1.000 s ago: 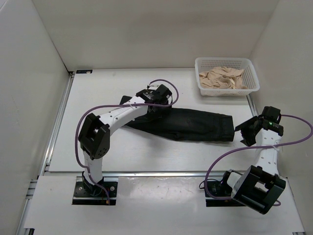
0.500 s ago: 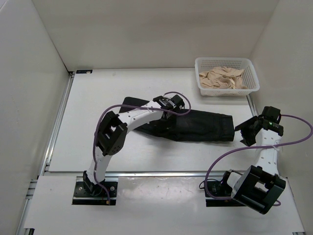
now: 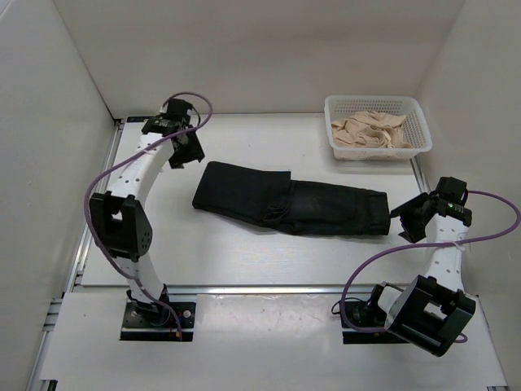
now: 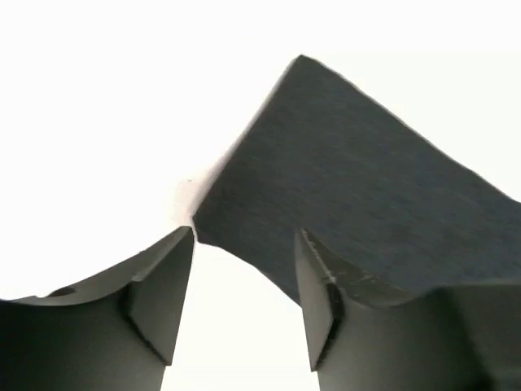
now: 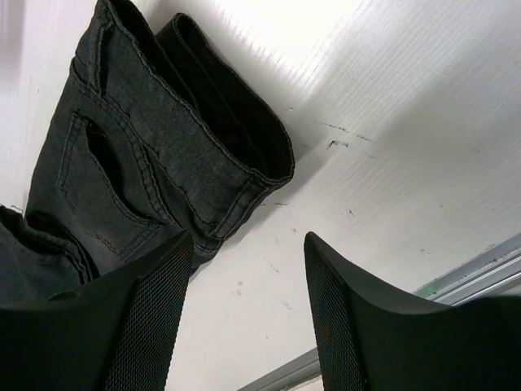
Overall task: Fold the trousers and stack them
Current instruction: Fold the trousers
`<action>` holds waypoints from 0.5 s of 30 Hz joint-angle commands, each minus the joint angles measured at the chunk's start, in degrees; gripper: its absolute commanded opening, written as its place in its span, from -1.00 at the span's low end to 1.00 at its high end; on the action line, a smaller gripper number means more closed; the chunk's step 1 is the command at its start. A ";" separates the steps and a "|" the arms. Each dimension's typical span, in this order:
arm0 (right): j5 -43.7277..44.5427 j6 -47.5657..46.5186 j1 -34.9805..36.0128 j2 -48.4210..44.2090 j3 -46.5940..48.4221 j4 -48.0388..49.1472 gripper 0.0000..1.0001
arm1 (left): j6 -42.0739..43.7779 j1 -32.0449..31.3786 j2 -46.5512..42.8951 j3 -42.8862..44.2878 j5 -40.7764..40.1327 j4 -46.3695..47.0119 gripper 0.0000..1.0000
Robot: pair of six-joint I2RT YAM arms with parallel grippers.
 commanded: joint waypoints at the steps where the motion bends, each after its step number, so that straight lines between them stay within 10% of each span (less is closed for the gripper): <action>1: -1.44 -0.14 -0.22 -0.95 1.28 0.25 0.24 | 2.62 1.94 1.98 -6.11 9.24 2.95 0.30; 9: -1.44 -0.14 -0.22 -1.48 1.28 0.25 0.24 | 7.19 5.03 12.35 -9.99 16.64 7.61 0.92; 15: -1.44 -0.14 -0.22 -1.48 1.28 0.25 0.24 | 7.72 5.56 16.84 -10.00 15.59 8.15 0.46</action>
